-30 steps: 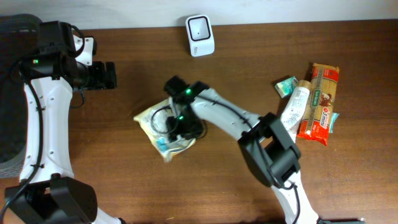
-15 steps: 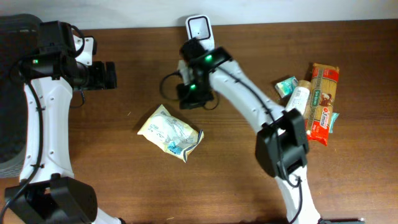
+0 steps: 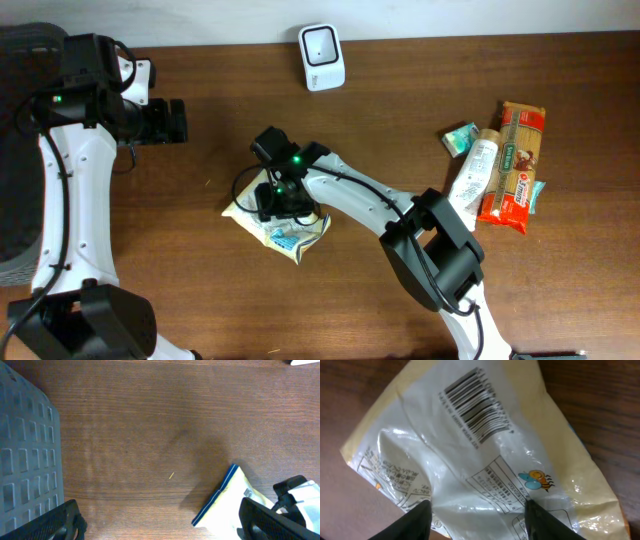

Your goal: Scan the item barcode

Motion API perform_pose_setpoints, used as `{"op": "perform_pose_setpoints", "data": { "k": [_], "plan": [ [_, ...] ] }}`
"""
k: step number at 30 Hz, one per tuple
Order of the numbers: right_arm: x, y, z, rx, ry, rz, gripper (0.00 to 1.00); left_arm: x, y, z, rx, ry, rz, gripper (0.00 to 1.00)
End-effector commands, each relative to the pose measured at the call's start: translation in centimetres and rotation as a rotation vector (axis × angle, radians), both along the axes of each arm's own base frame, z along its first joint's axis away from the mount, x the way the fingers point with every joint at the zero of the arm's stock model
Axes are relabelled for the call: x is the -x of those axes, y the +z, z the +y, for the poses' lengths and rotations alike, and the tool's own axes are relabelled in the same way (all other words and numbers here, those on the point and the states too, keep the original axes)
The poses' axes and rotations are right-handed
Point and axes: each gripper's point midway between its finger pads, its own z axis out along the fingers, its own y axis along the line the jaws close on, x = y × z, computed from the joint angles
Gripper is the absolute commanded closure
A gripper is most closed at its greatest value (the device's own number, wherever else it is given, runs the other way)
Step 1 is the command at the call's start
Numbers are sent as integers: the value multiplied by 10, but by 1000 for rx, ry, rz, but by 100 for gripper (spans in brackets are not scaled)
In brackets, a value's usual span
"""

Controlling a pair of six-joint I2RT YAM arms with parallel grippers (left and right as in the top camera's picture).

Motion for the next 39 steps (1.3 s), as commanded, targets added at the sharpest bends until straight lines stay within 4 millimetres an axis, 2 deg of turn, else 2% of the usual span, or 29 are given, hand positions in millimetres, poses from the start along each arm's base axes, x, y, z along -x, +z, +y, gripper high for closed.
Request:
{"op": "perform_pose_setpoints", "data": {
  "k": [1, 3, 5, 6, 7, 8, 9, 10, 14, 17, 19, 20, 21, 22, 25, 26, 28, 30, 31, 33, 35, 36, 37, 39],
  "plan": [
    [22, -38, -20, 102, 16, 79, 36, 0, 7, -1, 11, 5, -20, 1],
    [10, -29, -21, 86, 65, 44, 37, 0, 7, -1, 11, 5, -20, 1],
    [-10, -5, -21, 60, 160, -22, 38, 0, 7, -1, 11, 5, -20, 1],
    [-26, 19, -17, 33, 230, -89, 39, 0, 7, -1, 11, 6, -20, 1],
    [-39, 36, -14, 10, 259, -141, 44, 0, 7, -1, 11, 6, -20, 1],
    [-49, 47, -10, -9, 251, -172, 54, 0, 7, -1, 11, 5, -20, 1],
    [-53, 50, -7, -21, 246, -191, 63, 0, 7, -1, 11, 6, -20, 1],
    [-56, 50, -6, -24, 239, -203, 69, 0, 7, -1, 11, 6, -20, 1],
    [-84, 24, -27, 123, 43, -238, 81, 0, 7, -1, 11, 5, -20, 1],
    [-91, -3, -25, 129, 39, -228, 81, 0, 7, -1, 11, 5, -20, 1],
    [-87, -15, -24, 127, 53, -201, 81, 0, 7, -1, 11, 6, -20, 1],
    [-85, -14, -20, 104, 70, -197, 81, 0, 7, -1, 11, 6, -20, 1],
    [-72, -7, 2, -26, 213, -174, 80, 0, 7, -1, 11, 5, -20, 1],
    [-56, -2, 15, -109, 298, -139, 80, 0, 7, -1, 11, 5, -20, 1],
    [-15, -4, 26, -111, 433, -70, 78, 0, 7, -1, 11, 5, -20, 1],
    [-4, -6, 26, -97, 463, -49, 75, 0, 7, -1, 11, 6, -20, 1],
    [8, -7, 18, -70, 472, -1, 74, 0, 7, -1, 11, 6, -20, 1],
    [8, -1, 5, -52, 451, 31, 74, 0, 7, -1, 11, 6, -20, 1],
    [4, 8, -1, -53, 436, 29, 74, 0, 7, -1, 11, 5, -20, 1],
    [-6, 41, -7, -73, 414, -10, 74, 0, 7, -1, 11, 6, -20, 1],
    [-7, 70, -5, -87, 407, -38, 76, 0, 7, -1, 11, 6, -20, 1],
    [0, 80, -3, -80, 384, -17, 80, 0, 7, -1, 11, 5, -20, 1],
    [11, 78, 0, -64, 360, 21, 85, 0, 7, -1, 11, 5, -20, 1],
    [38, 64, 8, -24, 365, 77, 86, 0, 7, -1, 11, 6, -20, 1]
  ]
}}
